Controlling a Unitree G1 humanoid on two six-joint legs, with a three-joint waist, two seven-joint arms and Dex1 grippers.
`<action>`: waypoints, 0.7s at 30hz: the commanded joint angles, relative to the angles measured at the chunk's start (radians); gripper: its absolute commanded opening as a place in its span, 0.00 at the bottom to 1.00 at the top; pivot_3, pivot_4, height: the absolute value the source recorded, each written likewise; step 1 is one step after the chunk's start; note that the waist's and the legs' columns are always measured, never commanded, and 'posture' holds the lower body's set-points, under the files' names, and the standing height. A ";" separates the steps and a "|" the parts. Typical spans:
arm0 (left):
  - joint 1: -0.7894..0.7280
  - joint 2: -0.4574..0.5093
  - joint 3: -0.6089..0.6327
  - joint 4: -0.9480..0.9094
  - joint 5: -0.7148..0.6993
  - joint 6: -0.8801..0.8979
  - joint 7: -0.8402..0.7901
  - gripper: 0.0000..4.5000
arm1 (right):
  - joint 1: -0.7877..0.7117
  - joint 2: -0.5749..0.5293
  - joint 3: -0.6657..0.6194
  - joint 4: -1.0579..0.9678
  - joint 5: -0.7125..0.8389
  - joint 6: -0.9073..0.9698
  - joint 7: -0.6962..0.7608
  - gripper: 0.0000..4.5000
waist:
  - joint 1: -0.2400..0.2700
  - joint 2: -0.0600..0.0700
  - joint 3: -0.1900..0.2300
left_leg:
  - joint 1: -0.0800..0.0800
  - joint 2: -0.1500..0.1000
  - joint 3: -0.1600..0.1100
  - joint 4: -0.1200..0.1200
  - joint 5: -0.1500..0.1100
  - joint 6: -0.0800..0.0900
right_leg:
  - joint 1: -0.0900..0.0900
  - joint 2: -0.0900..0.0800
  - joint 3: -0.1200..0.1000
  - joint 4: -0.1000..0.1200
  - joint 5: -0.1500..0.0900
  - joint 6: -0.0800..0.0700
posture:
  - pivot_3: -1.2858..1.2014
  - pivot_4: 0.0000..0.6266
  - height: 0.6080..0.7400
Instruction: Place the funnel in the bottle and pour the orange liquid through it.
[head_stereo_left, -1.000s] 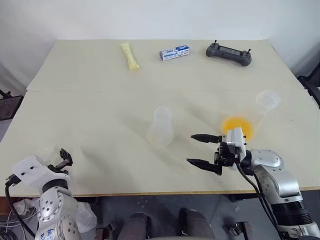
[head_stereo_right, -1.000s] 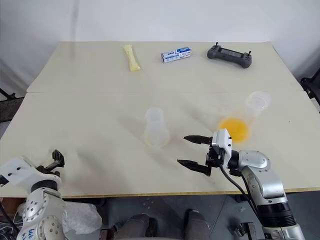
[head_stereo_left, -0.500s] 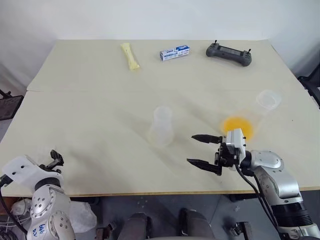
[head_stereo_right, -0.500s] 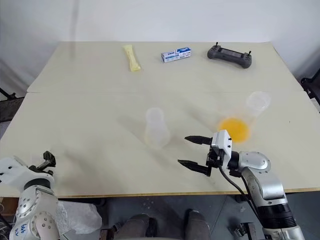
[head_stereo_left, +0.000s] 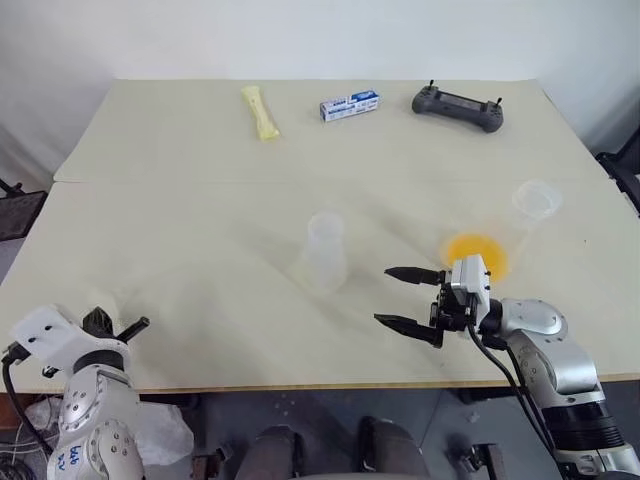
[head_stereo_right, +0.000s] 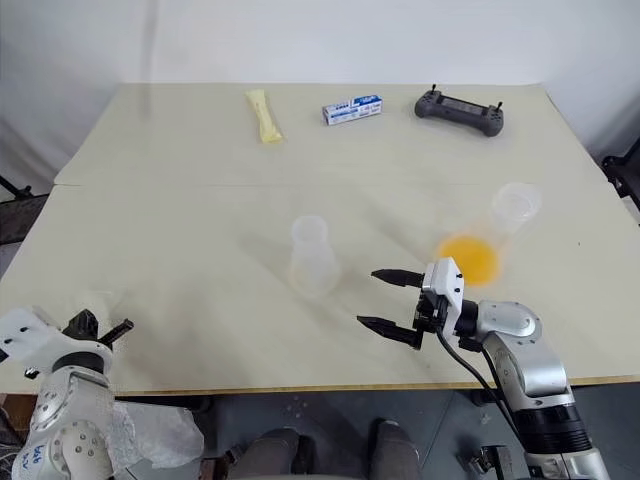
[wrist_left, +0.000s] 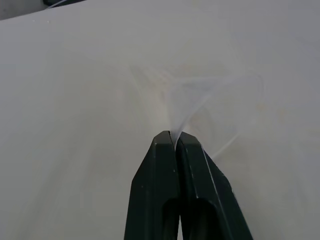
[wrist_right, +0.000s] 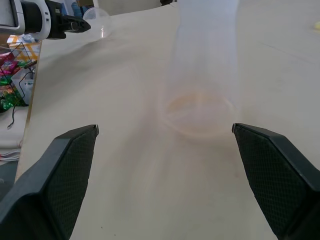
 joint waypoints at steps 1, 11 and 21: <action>-0.011 0.043 0.014 -0.004 -0.015 -0.010 -0.027 0.01 | 0.005 0.002 -0.025 -0.024 0.005 -0.022 -0.009 1.00 | 0.000 0.000 0.000 | 0.000 0.000 0.000 0.000 0.000 0.000 | 0.000 0.000 0.000 0.000 0.000 0.000 | 0.52 0.24 1.00; -0.115 0.247 -0.086 0.019 -0.132 0.003 -0.308 0.01 | 0.013 0.001 -0.034 -0.029 -0.001 -0.038 -0.043 1.00 | -0.002 0.000 0.000 | 0.000 0.000 0.000 0.000 0.000 0.000 | 0.000 0.000 0.000 0.000 0.000 0.000 | 0.52 0.24 1.00; -0.439 0.566 -0.207 0.201 -0.329 0.225 -0.611 0.01 | 0.075 0.004 -0.059 -0.089 -0.011 -0.063 -0.117 1.00 | -0.002 0.000 0.000 | 0.001 0.000 0.000 0.000 0.001 -0.002 | -0.001 0.003 -0.007 0.003 0.000 0.000 | 0.52 0.24 1.00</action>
